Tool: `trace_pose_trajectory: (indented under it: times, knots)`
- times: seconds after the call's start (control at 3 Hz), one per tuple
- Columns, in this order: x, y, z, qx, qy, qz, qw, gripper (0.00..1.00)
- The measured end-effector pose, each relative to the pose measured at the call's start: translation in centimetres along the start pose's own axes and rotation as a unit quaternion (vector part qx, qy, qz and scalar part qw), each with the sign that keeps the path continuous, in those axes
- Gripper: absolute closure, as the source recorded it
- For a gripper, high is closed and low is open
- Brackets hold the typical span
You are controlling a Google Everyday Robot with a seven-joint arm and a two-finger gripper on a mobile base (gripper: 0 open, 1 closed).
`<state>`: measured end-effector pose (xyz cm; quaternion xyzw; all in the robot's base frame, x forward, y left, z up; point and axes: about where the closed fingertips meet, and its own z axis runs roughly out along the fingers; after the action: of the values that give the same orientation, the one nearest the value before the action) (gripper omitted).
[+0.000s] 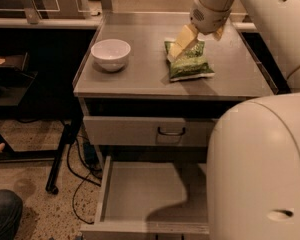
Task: Place green jalapeno chip bag into middle drawer
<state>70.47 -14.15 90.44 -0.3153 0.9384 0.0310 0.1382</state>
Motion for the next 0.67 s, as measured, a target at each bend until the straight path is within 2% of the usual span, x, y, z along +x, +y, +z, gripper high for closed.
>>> trace_pose_trajectory:
  times: [0.67]
  knots:
    - [-3.0, -1.4, 2.4, 0.012, 0.005, 0.039, 0.9992, 0.00]
